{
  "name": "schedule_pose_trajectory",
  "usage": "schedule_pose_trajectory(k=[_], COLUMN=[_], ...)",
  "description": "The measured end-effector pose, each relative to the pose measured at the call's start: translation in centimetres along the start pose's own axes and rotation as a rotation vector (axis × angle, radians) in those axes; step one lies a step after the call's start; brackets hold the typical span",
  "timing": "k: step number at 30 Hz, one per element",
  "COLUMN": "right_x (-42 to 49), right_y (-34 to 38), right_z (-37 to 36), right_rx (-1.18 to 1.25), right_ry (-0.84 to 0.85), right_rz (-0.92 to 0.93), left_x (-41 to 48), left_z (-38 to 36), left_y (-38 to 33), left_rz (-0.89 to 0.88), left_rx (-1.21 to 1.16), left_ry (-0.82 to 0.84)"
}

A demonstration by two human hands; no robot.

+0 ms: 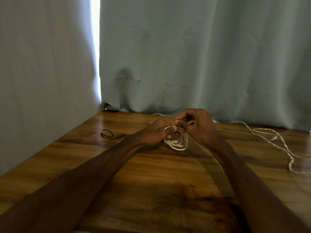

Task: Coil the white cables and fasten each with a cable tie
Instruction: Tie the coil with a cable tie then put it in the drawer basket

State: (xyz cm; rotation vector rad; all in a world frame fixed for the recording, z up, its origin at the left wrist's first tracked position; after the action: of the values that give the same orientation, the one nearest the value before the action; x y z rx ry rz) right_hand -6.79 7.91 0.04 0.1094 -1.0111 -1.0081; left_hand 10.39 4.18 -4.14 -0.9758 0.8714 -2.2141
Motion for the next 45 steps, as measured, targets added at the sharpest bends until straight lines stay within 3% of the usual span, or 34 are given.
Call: schedule_pose_trajectory(k=[7,16,23,33,45], right_x=[0.1,0.0,-0.1,-0.2,-0.3], right_y=[-1.6,-1.0,-0.7,-0.7,-0.6], right_z=[0.4,0.4,0.5,0.2,0.9], right_rx=[0.091,0.028,0.099,0.183,0.325], right_ry=[-0.023,0.010,0.039,0.048,0.127], right_rz=[-0.164,-0.106,-0.078,-0.081,-0.175], left_x=[0.4,0.6,0.2,0.0,0.0], left_z=[-0.7,-0.8,-0.4,0.1,0.3], left_y=[-1.6,0.2,0.0,0.2,-0.2], left_rz=[-0.136,0.004,0.016,0.061,0.004], left_rx=[0.263,0.002,-0.112,-0.150,0.113], left_ry=[0.132,0.106,0.124,0.132,0.083])
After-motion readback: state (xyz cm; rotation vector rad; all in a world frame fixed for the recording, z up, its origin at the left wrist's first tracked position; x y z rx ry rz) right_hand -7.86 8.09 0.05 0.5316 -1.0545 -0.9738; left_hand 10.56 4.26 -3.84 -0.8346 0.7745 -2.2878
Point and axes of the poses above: each hand's wrist, its own x-axis towards the middle knuckle, its own z-axis out of the back of the hand, y = z × x, the point moved 2 cm from there along x, towards the middle knuckle, and after that the axes turned 3 degrees about -z, right-handed, at the moved point
